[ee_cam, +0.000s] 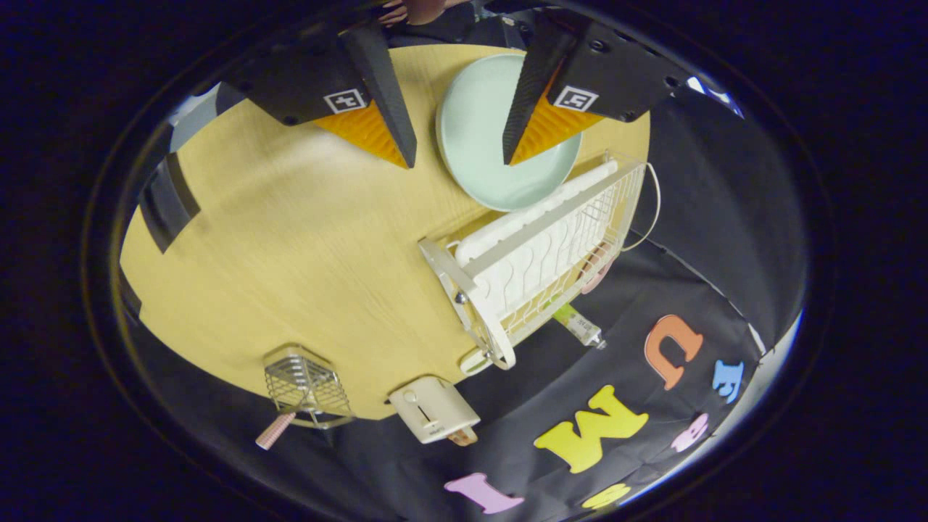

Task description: Take the plate from the dish rack, then take the spoon from the basket and place it into the plate.

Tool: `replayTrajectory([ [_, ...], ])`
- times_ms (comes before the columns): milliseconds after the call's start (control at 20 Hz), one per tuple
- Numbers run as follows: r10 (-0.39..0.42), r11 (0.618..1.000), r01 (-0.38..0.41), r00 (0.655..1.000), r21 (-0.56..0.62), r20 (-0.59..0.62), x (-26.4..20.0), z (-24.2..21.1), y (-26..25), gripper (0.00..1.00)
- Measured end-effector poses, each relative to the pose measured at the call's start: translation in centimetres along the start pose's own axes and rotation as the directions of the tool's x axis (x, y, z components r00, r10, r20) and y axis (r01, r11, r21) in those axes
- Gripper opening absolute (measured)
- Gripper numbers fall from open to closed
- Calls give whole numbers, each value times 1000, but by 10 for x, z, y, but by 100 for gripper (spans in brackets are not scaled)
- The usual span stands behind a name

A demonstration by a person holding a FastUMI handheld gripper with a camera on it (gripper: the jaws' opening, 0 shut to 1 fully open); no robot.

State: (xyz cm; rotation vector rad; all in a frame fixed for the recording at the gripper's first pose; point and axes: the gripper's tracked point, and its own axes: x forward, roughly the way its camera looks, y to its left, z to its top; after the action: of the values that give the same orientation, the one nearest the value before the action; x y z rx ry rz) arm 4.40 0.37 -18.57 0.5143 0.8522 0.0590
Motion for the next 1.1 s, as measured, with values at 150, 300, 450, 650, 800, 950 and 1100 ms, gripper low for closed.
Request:
replayTrajectory([
  [150,-28,992,48,987,-120,159,-29,25,-10,83],
  [300,-53,969,137,930,-206,365,-66,63,-32,90],
  [450,-97,943,244,853,-227,512,-95,96,-75,100],
  [650,-74,910,317,759,-268,647,-115,138,-119,100],
  [800,-62,906,323,741,-274,669,-106,170,-157,100],
  [950,-53,920,295,744,-256,666,-84,206,-190,100],
  [1100,-31,933,258,752,-251,658,-61,240,-210,100],
])
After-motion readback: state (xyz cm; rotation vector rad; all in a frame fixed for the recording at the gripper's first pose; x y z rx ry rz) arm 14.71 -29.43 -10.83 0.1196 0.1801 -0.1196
